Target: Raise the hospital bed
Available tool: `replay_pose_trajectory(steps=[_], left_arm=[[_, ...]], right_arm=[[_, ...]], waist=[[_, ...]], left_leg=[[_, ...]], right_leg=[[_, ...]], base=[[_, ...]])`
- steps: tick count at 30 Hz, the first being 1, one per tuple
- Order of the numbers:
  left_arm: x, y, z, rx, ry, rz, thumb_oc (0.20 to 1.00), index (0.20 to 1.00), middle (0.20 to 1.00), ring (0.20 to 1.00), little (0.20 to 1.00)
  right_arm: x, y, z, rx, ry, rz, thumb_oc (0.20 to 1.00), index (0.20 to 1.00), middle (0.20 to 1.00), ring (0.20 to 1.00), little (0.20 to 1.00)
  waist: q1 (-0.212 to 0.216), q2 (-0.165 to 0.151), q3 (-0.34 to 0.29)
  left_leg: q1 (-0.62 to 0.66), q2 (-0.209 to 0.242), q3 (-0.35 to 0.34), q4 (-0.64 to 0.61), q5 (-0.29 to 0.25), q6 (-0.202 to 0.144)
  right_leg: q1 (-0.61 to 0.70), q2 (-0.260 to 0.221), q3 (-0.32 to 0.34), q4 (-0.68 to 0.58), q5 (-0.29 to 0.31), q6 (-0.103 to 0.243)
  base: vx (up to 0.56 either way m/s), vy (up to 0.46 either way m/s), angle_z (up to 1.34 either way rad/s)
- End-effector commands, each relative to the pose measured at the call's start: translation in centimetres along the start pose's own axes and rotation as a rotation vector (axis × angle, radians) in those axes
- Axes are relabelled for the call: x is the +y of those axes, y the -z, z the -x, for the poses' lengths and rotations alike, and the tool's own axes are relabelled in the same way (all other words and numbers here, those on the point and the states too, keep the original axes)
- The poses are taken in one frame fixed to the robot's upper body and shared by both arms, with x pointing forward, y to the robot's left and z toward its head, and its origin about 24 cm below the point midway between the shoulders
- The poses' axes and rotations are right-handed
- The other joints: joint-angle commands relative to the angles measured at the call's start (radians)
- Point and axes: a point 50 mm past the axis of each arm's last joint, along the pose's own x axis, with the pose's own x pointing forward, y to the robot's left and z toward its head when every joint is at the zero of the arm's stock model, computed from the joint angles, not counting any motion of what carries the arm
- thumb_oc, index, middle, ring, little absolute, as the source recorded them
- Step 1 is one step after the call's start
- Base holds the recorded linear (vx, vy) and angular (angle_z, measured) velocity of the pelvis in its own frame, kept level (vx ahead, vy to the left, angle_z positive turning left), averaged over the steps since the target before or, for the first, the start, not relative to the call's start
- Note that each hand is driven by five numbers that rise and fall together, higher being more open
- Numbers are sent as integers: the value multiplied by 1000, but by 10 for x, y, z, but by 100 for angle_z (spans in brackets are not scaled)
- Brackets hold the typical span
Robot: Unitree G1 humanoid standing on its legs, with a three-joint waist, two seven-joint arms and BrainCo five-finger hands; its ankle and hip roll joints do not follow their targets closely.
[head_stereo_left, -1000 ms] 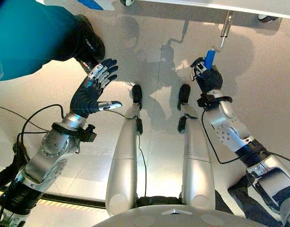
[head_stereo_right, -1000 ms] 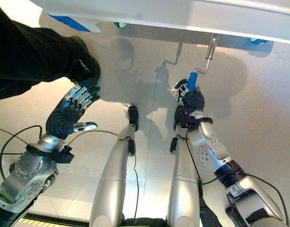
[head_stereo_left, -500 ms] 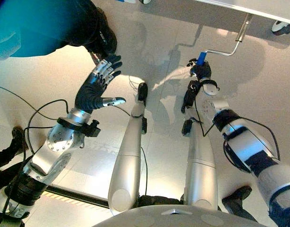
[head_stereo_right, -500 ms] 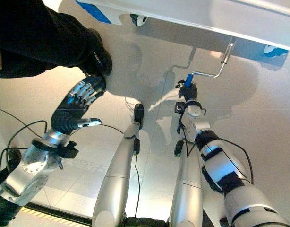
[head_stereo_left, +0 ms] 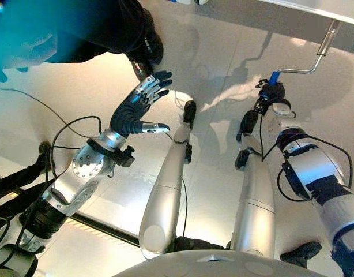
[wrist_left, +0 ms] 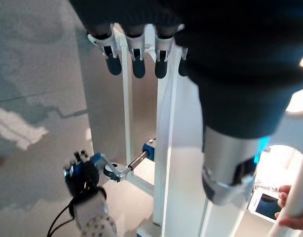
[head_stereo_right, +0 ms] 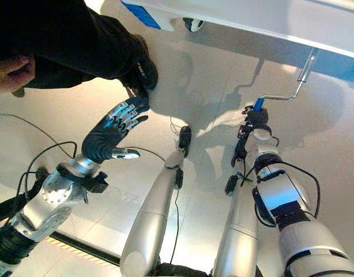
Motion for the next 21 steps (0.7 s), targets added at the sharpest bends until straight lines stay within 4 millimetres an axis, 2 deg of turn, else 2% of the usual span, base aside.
replay_pose_trajectory(steps=[1, 3, 4, 5, 6, 7, 8, 15, 21], left_arm=[[-18, -11, -3, -106, 44, 88, 1000, 1000, 1000, 1000, 1000], [-18, -10, -4, -100, 49, 90, 1000, 1000, 1000, 1000, 1000], [-19, -10, -3, -97, 49, 99, 1000, 1000, 1000, 1000, 1000], [-19, -9, -3, -96, 49, 100, 1000, 1000, 1000, 1000, 1000], [-19, -9, -4, -96, 50, 101, 1000, 1000, 1000, 1000, 1000], [-20, -9, -3, -93, 50, 106, 1000, 1000, 1000, 1000, 1000], [-20, -9, -3, -93, 51, 107, 1000, 1000, 1000, 1000, 1000], [-20, -6, -1, -74, 57, 107, 1000, 1000, 1000, 1000, 1000], [-17, -6, 2, -63, 47, 110, 1000, 1000, 1000, 1000, 1000]], right_arm=[[-63, 0, -4, 7, 202, 14, 200, 200, 200, 200, 200], [-72, 1, -3, 10, 226, 12, 200, 200, 200, 200, 200], [-88, 4, -1, 19, 278, 5, 200, 200, 200, 200, 200], [-97, 4, -1, 17, 304, -9, 200, 200, 200, 200, 200], [-97, 4, -1, 17, 305, -9, 200, 200, 200, 200, 200], [-112, 2, 1, 10, 349, -12, 200, 200, 200, 200, 200], [-112, 2, 1, 10, 349, -12, 200, 200, 200, 200, 200], [-159, -8, 9, -30, 476, -44, 200, 200, 200, 200, 200], [-184, -19, 15, -68, 552, -62, 200, 200, 200, 200, 200]], waist=[[-44, 85, -21], [-47, 85, -21], [-58, 85, -21], [-61, 84, -21], [-60, 84, -21], [-71, 83, -21], [-70, 83, -21], [-104, 80, -21], [-123, 76, -21]], left_leg=[[-3, -28, 13, 46, -73, 24], [-4, -26, 17, 48, -74, 23], [-7, -24, 20, 50, -75, 23], [-7, -23, 23, 49, -75, 23], [-6, -23, 24, 48, -75, 23], [-9, -19, 28, 49, -74, 22], [-9, -19, 29, 49, -74, 22], [0, -9, 43, 45, -74, 17], [15, 3, 50, 34, -69, 7]], right_leg=[[34, -9, 18, 18, -42, 59], [31, -7, 21, 21, -44, 59], [23, -5, 27, 25, -46, 58], [20, -3, 30, 26, -47, 59], [20, -3, 31, 26, -47, 59], [14, -2, 34, 29, -48, 58], [13, -2, 34, 30, -48, 58], [-2, 8, 49, 45, -54, 55], [-5, 14, 52, 59, -63, 49]], base=[[0, 0, 0], [-3, -9, -2], [-4, -13, -5], [-5, -13, -9], [-5, -20, -7], [-3, -14, -7], [-4, -27, -6], [-6, -25, -5], [-1, -41, -1]])
